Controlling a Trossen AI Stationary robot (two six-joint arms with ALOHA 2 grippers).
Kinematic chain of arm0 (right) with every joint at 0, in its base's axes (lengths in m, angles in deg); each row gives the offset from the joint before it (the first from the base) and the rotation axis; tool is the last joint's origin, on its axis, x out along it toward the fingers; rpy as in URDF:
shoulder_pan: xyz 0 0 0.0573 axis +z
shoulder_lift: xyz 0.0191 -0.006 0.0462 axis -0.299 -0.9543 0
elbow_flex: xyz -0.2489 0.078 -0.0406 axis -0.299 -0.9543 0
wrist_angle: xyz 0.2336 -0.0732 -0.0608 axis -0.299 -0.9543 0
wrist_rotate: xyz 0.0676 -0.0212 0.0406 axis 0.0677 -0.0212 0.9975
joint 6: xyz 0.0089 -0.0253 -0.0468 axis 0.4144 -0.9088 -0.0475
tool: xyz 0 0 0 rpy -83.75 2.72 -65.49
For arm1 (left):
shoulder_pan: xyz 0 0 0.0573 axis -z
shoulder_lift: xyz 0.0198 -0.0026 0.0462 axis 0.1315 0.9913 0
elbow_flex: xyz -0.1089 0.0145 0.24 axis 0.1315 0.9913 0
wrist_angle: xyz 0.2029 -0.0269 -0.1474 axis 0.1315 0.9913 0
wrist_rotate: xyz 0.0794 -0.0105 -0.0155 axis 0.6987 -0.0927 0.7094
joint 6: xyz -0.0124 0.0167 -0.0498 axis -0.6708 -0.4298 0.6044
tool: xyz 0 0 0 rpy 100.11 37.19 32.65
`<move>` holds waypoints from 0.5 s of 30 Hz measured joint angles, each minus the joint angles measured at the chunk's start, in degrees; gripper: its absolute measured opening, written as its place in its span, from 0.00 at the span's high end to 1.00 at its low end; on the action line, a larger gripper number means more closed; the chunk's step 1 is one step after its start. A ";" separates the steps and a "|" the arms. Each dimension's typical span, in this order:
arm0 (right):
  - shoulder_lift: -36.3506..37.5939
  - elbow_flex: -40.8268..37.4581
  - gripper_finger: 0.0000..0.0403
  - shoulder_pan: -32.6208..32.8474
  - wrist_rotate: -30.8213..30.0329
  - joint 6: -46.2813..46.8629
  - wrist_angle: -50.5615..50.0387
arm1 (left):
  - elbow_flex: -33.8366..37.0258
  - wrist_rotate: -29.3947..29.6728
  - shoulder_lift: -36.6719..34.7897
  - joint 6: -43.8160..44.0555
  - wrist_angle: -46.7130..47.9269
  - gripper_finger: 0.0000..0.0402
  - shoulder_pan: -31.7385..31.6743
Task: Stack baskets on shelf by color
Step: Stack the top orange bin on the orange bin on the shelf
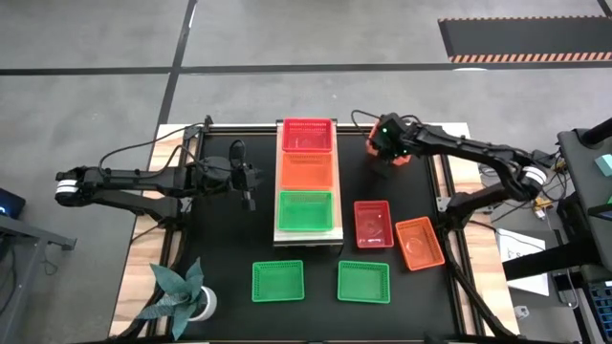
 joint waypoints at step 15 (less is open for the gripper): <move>0.94 27.52 0.98 18.18 -10.35 12.14 -28.48 | 0.00 0.00 0.00 0.15 0.00 0.98 0.02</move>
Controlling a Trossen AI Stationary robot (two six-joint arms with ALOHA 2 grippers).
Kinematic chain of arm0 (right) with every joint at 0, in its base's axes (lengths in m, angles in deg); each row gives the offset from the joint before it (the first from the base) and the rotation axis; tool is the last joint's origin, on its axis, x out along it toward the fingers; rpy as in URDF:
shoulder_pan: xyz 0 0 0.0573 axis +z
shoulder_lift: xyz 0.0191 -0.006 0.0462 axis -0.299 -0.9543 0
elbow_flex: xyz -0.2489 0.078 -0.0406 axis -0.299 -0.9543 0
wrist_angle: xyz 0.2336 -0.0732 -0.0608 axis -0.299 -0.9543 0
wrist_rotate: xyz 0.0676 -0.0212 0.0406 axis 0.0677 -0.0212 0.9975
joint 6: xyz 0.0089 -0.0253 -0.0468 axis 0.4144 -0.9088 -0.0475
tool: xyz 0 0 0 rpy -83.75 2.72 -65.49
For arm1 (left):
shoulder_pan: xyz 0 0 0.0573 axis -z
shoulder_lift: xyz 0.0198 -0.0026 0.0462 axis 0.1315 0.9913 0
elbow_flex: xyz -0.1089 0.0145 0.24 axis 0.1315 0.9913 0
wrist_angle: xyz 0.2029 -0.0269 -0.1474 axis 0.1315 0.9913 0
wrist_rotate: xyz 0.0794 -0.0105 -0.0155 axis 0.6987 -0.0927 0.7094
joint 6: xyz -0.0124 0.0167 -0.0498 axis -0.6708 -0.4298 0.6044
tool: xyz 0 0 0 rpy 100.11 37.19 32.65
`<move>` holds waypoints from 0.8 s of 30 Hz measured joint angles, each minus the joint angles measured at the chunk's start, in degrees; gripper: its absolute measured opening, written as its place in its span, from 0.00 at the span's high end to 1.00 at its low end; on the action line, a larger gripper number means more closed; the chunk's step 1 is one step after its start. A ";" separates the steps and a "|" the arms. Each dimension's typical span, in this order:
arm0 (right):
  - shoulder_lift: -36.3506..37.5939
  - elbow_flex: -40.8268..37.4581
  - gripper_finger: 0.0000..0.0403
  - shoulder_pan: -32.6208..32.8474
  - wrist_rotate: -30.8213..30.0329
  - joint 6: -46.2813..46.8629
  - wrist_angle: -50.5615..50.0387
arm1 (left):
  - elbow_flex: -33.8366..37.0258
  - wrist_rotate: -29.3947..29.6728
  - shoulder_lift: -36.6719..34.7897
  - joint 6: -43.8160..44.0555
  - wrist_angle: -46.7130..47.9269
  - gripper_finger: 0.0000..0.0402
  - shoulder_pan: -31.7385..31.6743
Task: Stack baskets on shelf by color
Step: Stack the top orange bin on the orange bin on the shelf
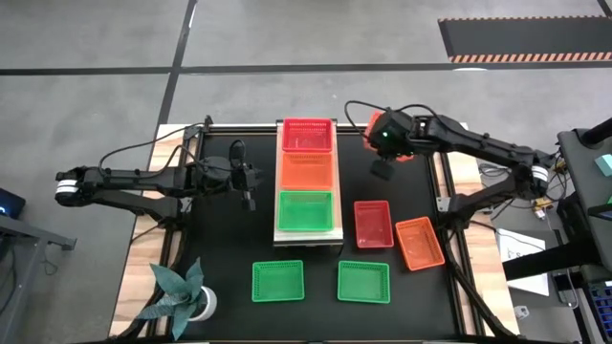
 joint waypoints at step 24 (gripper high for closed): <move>-21.20 29.28 0.98 17.06 0.56 -4.94 0.58 | 0.00 0.00 0.00 0.07 0.04 0.98 0.00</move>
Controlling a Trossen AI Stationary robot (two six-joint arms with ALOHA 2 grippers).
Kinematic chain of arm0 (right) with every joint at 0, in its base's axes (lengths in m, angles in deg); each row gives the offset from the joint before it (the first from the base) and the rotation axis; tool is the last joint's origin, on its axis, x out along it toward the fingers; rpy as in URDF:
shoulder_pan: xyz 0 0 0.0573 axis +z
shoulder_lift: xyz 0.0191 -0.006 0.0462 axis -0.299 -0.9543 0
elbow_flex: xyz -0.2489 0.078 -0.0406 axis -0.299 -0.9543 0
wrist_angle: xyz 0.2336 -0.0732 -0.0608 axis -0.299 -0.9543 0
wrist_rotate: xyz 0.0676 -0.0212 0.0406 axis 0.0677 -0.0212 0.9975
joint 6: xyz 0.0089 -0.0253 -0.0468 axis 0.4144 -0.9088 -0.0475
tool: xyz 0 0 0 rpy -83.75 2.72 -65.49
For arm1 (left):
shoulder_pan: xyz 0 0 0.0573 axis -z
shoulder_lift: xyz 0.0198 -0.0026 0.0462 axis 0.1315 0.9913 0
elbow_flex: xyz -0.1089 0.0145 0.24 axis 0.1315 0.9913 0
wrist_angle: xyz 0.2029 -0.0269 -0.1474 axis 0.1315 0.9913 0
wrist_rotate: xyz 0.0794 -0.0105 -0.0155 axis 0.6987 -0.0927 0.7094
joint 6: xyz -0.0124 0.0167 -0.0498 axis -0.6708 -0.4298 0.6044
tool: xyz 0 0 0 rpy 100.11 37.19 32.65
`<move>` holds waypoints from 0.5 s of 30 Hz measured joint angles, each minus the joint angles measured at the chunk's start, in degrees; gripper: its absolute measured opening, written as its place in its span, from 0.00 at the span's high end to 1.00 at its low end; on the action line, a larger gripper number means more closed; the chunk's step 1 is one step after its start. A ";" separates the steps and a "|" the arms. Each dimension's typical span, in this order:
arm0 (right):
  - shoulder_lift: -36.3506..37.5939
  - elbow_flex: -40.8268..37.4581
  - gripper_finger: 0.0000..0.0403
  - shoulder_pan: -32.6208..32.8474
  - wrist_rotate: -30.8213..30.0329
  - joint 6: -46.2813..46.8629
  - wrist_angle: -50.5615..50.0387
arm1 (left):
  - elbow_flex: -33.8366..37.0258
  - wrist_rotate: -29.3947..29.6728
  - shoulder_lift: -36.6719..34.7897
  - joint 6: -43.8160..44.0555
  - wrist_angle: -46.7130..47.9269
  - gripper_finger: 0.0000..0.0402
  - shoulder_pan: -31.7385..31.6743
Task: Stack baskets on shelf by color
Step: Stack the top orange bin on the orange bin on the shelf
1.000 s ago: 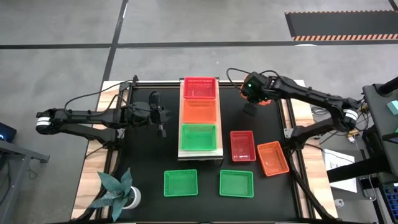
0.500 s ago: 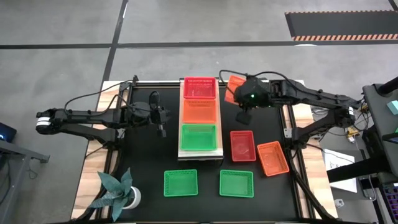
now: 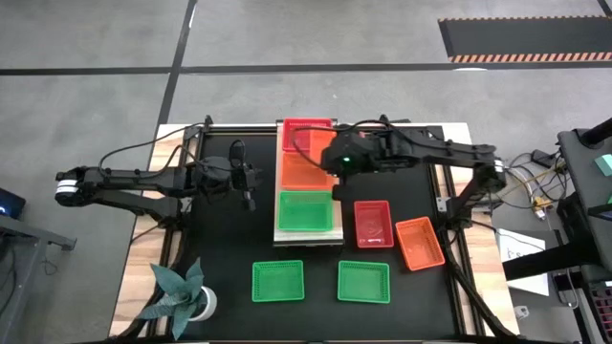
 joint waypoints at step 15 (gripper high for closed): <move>-14.85 18.05 0.98 -0.02 4.51 -2.38 -4.41 | 0.00 0.00 0.00 0.00 0.35 0.98 -0.02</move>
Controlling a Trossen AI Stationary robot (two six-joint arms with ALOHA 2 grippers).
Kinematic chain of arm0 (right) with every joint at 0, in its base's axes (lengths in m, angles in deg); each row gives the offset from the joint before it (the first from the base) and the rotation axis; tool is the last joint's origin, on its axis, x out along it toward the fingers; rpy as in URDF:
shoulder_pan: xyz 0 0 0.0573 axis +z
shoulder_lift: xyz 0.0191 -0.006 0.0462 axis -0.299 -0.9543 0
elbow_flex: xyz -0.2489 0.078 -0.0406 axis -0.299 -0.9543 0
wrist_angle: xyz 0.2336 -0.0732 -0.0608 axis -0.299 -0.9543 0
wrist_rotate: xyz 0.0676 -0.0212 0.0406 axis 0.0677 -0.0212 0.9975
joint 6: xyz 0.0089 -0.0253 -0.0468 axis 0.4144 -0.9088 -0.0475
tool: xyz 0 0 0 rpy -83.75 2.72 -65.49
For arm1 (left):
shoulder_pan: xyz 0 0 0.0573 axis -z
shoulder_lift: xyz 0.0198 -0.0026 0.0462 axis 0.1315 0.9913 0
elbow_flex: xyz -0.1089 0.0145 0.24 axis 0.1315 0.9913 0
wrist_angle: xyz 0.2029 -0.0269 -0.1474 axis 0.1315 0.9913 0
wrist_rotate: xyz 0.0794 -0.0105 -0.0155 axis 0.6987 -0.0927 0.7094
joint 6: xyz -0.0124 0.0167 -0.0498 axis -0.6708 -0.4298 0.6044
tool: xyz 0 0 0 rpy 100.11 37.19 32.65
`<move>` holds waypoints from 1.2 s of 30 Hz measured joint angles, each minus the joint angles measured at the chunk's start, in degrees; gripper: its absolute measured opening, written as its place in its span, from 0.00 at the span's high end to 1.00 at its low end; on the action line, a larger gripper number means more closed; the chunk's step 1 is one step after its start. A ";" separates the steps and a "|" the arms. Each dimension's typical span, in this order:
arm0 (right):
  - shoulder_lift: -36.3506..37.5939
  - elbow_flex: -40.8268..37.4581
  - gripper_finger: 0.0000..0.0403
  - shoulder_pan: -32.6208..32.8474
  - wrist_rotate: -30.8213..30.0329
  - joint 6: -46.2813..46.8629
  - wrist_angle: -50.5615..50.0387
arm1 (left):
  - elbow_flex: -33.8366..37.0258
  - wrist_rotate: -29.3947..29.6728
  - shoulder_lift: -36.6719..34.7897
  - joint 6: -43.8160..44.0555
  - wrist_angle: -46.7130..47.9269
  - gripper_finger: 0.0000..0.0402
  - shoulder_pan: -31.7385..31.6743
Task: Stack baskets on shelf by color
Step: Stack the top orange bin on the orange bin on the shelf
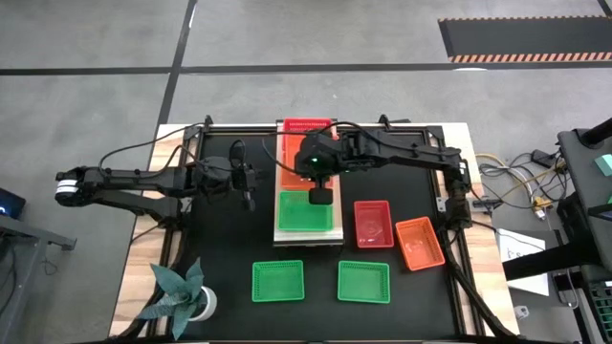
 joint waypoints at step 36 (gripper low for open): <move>-1.14 -0.97 0.92 0.13 2.71 3.26 3.26 | 0.00 0.00 0.00 -0.22 -0.04 0.98 0.00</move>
